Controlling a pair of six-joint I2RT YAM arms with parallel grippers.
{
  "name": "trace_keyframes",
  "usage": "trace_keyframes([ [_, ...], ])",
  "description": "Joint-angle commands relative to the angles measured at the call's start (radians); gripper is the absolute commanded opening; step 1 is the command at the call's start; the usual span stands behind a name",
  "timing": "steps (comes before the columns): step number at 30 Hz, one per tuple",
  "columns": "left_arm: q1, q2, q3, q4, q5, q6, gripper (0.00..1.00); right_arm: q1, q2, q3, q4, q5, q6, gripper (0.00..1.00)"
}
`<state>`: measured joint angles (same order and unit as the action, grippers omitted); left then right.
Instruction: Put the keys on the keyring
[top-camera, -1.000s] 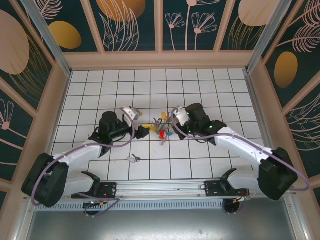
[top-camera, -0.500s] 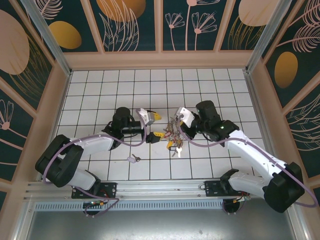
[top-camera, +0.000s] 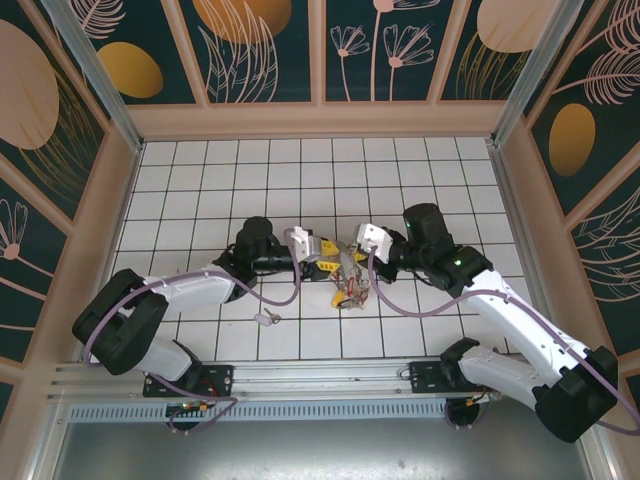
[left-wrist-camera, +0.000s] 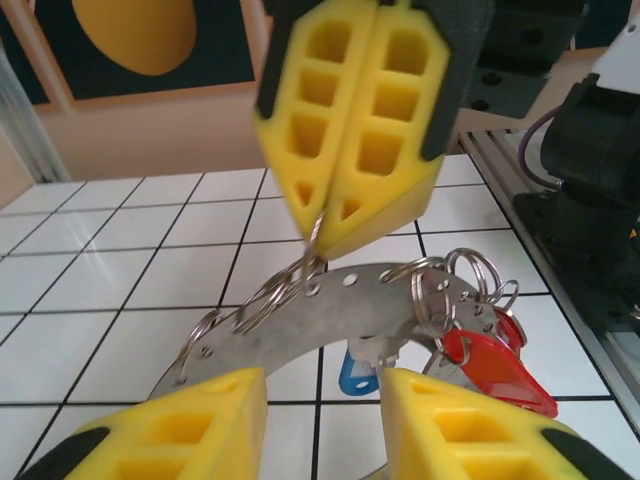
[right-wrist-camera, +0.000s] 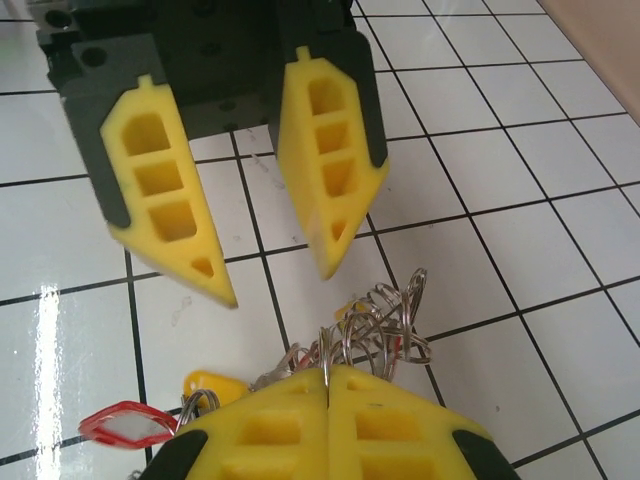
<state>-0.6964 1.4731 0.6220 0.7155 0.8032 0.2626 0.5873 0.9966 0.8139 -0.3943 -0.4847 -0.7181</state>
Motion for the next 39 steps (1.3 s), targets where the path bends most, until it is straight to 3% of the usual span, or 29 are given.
trace_keyframes([
  [1, -0.029, 0.009, 0.011, 0.069, -0.036, 0.048, 0.33, -0.01, -0.014, 0.039, 0.015, -0.062, -0.038, 0.0],
  [6, -0.044, 0.017, 0.015, 0.093, -0.071, 0.051, 0.29, -0.01, -0.013, 0.041, 0.009, -0.097, -0.037, 0.0],
  [11, -0.045, 0.017, 0.013, 0.099, -0.114, 0.063, 0.42, -0.011, -0.012, 0.042, -0.017, -0.104, -0.074, 0.0],
  [18, -0.046, -0.046, 0.013, -0.015, -0.179, 0.183, 0.47, -0.008, -0.015, 0.05, -0.037, -0.082, -0.1, 0.0],
  [28, -0.047, -0.036, 0.033, -0.036, -0.091, 0.259, 0.47, -0.006, -0.014, 0.054, -0.034, -0.107, -0.123, 0.0],
  [39, -0.078, -0.007, 0.077, -0.067, -0.102, 0.313, 0.44, 0.003, 0.01, 0.06, -0.019, -0.129, -0.108, 0.0],
])
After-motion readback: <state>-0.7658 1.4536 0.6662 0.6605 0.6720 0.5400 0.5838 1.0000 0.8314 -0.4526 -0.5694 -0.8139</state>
